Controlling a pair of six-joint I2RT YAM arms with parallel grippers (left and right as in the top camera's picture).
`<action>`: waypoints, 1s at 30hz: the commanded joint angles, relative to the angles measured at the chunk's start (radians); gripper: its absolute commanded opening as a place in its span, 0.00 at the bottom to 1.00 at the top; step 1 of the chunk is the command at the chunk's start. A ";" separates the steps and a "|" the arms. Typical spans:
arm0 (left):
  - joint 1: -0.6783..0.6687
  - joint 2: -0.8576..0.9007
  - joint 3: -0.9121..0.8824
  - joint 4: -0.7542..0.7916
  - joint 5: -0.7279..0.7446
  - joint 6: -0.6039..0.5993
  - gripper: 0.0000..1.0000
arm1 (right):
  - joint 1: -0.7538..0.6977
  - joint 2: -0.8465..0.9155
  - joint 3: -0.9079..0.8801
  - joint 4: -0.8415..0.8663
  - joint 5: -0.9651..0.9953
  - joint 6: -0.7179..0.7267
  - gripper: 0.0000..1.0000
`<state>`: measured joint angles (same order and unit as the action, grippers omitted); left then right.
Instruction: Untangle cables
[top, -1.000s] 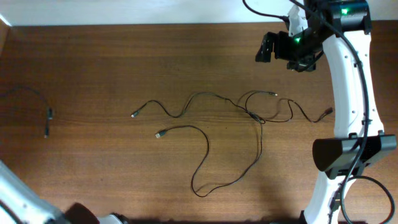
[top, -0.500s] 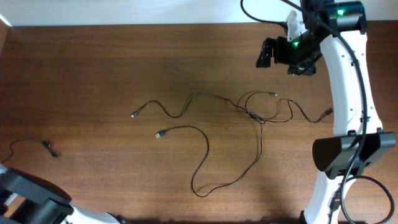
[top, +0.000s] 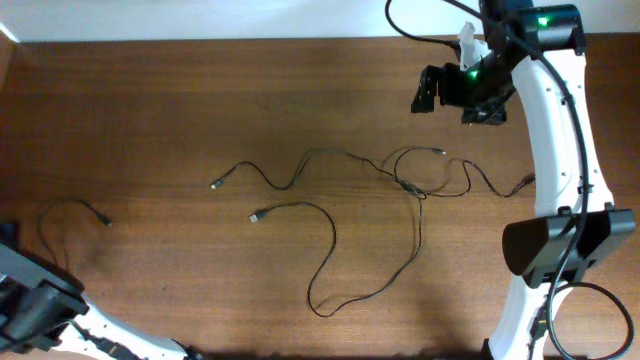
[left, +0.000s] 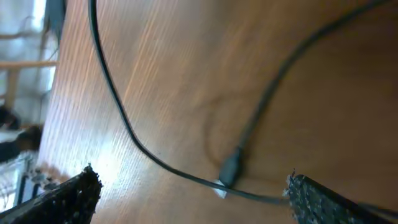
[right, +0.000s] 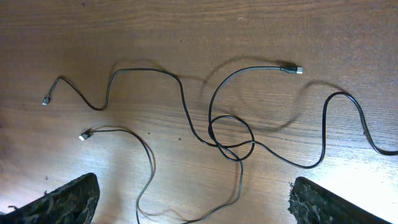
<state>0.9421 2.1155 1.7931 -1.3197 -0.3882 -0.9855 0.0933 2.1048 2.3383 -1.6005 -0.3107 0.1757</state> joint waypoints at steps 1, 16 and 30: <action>-0.026 -0.018 0.233 -0.062 0.117 0.200 1.00 | 0.006 -0.004 -0.005 0.000 0.009 -0.012 0.99; -0.921 -0.507 0.331 -0.006 0.523 0.912 0.87 | -0.193 -0.134 0.111 -0.043 0.005 -0.026 0.96; -1.575 0.090 0.250 0.197 0.602 1.126 0.83 | -0.394 -0.161 0.101 -0.098 -0.047 -0.076 0.99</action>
<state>-0.6010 2.1517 2.0441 -1.1316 0.1993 -0.0319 -0.3050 1.9476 2.4367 -1.6928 -0.3492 0.1127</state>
